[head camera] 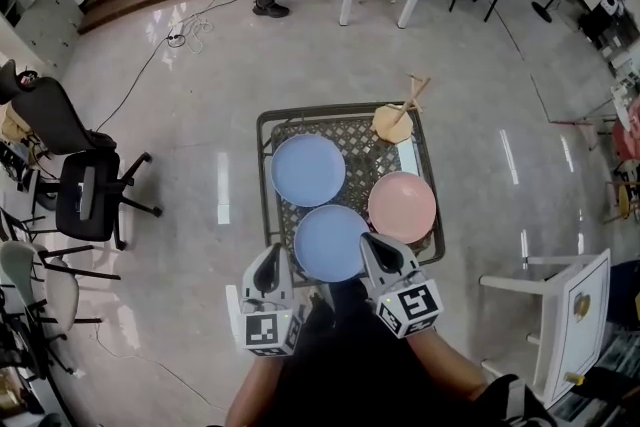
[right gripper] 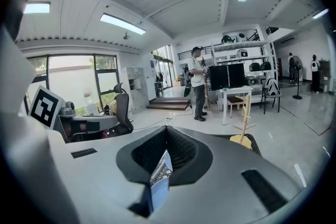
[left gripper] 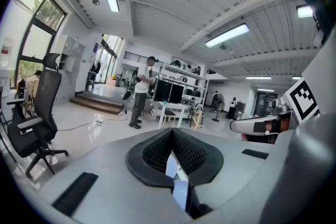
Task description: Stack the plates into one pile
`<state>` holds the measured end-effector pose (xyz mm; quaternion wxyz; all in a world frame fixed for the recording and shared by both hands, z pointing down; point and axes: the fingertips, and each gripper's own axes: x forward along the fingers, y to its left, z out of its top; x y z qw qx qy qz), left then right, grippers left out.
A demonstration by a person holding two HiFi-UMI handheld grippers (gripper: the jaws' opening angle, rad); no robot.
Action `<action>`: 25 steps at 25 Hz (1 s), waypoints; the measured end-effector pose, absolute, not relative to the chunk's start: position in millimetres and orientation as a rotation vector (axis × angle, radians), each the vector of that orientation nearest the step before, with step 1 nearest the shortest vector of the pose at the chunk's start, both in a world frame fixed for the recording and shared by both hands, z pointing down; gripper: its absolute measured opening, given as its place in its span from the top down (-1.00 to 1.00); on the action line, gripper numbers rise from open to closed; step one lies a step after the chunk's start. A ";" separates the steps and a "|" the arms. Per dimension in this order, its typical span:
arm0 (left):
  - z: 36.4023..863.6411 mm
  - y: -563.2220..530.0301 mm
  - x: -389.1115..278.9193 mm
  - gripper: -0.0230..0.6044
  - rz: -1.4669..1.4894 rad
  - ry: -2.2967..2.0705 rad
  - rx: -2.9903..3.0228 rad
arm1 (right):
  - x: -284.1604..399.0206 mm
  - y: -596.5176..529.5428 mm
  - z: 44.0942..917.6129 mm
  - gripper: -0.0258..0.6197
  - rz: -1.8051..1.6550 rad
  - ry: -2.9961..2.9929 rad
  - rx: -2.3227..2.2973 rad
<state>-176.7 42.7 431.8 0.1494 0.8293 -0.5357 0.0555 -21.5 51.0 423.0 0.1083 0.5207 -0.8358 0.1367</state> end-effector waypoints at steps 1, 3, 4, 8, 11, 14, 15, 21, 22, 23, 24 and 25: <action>436.3 36.2 -176.2 0.88 0.171 -1.542 2.376 | -19.9 44.3 426.6 0.90 0.413 -2.454 1.532; 446.5 21.7 -173.1 0.88 0.214 -1.547 2.355 | -15.6 30.1 433.0 0.90 0.433 -2.445 1.528; 452.5 15.0 -170.7 0.88 0.239 -1.545 2.342 | -13.1 23.5 436.7 0.90 0.447 -2.440 1.526; 477.4 -11.1 -163.8 0.88 0.295 -1.520 2.295 | -7.5 -4.0 455.1 0.90 0.509 -2.424 1.503; 489.3 -34.1 -157.7 0.87 0.296 -1.503 2.278 | -1.6 -28.0 471.1 0.90 0.545 -2.403 1.489; 504.1 -55.0 -154.6 0.87 0.294 -1.489 2.272 | 2.8 -49.4 490.8 0.90 0.557 -2.374 1.469; 510.3 -61.0 -155.2 0.87 0.298 -1.484 2.263 | 2.7 -55.5 498.1 0.90 0.567 -2.362 1.462; 557.1 -97.2 -153.5 0.87 0.357 -1.461 2.174 | 7.5 -90.6 542.6 0.89 0.635 -2.285 1.430; 565.1 -102.9 -153.8 0.87 0.364 -1.459 2.159 | 8.1 -96.2 550.1 0.89 0.646 -2.273 1.426; 572.6 -108.3 -154.1 0.87 0.367 -1.455 2.142 | 8.2 -101.7 558.2 0.89 0.656 -2.261 1.420; 580.0 -113.2 -154.2 0.87 0.368 -1.448 2.125 | 8.2 -107.0 567.0 0.89 0.664 -2.248 1.413; 587.7 -117.5 -153.9 0.87 0.370 -1.441 2.110 | 8.4 -112.1 576.6 0.89 0.672 -2.233 1.404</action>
